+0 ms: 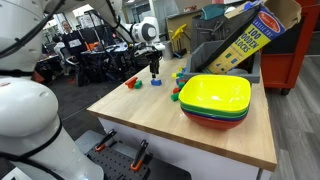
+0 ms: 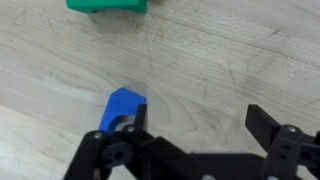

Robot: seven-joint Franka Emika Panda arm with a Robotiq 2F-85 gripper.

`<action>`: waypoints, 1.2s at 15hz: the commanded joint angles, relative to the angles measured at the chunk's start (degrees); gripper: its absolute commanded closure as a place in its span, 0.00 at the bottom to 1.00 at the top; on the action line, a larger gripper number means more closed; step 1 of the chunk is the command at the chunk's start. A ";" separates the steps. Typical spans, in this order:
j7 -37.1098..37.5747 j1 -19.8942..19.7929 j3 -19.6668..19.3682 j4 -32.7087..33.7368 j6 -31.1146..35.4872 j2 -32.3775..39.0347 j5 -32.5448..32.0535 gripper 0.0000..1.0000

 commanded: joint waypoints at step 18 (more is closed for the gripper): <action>-0.54 -0.57 0.60 -7.27 3.45 -4.41 0.67 0.00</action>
